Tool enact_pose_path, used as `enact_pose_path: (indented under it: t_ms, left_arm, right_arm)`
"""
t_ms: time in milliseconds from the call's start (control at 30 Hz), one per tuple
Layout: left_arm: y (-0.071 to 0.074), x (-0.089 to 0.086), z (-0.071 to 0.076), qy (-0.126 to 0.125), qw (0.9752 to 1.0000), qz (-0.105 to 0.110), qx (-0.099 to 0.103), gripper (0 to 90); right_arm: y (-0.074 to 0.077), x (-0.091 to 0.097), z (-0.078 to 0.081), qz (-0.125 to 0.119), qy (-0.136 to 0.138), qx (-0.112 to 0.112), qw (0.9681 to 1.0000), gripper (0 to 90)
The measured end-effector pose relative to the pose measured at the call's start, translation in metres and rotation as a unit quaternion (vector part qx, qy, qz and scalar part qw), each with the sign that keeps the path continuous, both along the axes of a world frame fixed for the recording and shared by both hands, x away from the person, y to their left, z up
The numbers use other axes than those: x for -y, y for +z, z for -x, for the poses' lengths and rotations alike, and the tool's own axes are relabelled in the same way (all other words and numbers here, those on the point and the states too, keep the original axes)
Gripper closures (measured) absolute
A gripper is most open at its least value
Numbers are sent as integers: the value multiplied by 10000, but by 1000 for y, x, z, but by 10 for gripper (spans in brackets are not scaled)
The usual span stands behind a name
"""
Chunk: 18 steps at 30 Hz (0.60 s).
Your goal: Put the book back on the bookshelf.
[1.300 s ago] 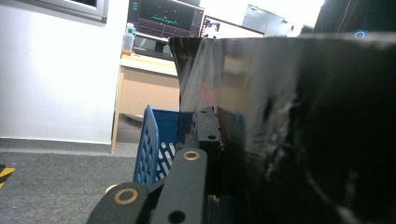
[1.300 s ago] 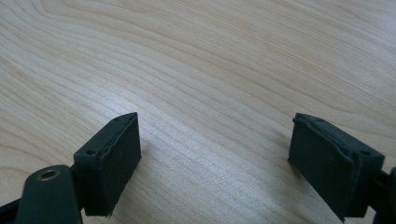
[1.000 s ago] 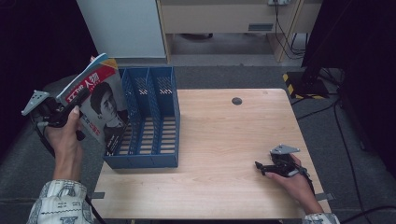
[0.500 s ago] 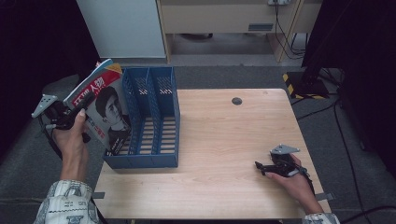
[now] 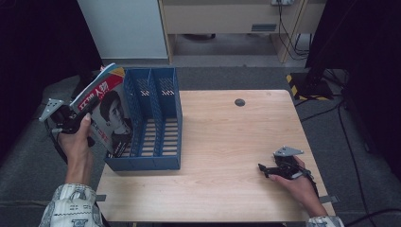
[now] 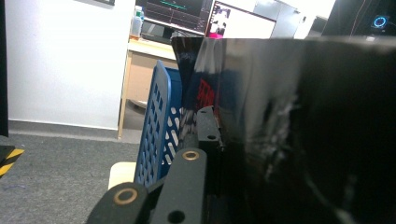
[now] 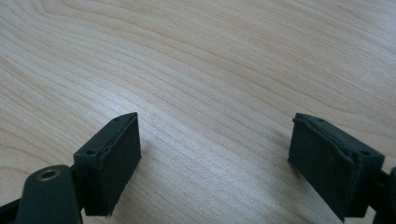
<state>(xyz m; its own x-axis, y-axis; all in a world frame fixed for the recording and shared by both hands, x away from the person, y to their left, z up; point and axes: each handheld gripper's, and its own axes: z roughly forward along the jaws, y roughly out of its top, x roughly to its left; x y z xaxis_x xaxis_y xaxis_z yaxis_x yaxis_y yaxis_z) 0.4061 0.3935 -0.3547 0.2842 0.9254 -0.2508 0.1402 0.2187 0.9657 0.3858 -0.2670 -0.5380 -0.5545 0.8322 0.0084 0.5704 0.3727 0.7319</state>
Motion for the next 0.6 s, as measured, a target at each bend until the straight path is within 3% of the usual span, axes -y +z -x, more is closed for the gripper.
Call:
enact_pose_path:
  t_ms: [233,333,600]
  left_arm:
    - [-9,0,1,-5,9999,6,-121,862]
    - [-13,0,2,8,9999,109,-93,862]
    - [-18,2,1,8,9999,48,-114,861]
  right_arm:
    - [0,0,0,0,0,-1,10000,169]
    - [0,0,0,-2,0,-2,10000,169]
    - [0,0,0,0,0,0,10000,169]
